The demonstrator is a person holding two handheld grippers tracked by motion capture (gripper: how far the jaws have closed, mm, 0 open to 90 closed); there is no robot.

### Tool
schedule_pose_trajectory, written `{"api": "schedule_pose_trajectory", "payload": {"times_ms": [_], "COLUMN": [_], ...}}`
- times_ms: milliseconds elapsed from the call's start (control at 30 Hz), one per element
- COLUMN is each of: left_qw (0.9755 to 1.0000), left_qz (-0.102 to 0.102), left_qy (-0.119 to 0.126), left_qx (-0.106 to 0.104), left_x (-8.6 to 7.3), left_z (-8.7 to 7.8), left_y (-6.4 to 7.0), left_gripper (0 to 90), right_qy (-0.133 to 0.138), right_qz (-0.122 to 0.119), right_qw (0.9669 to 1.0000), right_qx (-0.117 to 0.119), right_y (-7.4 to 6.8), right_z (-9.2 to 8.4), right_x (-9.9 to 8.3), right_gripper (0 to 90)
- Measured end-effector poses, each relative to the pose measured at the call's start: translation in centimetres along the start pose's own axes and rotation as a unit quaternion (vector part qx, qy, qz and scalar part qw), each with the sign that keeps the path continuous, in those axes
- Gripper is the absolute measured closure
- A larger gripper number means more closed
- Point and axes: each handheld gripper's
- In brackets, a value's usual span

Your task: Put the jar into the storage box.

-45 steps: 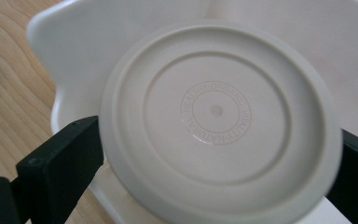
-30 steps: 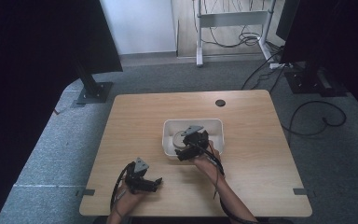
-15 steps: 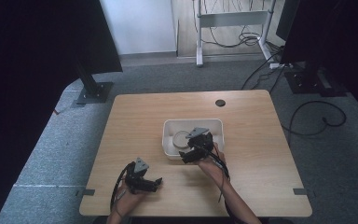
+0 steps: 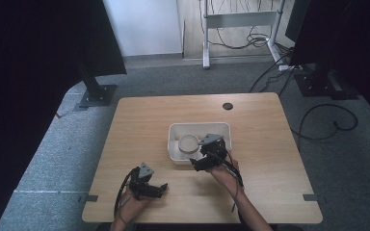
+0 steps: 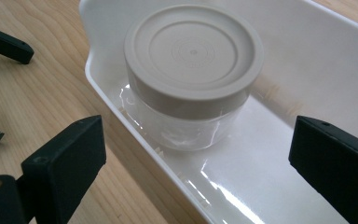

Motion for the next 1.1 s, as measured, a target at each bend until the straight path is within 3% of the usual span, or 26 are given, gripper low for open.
{"api": "schedule_pose_trajectory", "payload": {"times_ms": [1100], "left_qw": [1.0], "left_qz": [0.0], "left_qy": [0.0], "left_qx": [0.0], "left_x": [0.0], "left_z": [0.0], "left_y": [0.0], "left_gripper": [1.0], "right_qy": [0.012], "right_qz": [0.003], "right_qw": [0.9999], "right_qx": [-0.004], "right_y": [1.0], "right_z": [-2.3], "right_x": [-2.4], "right_gripper": [3.7]}}
Point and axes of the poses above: each handheld gripper's, and its own axes: z roughly forward along the jaws, x roughly out of its top, y roughly to its right, and after that the axes turned 2 degrees about y, right-handed
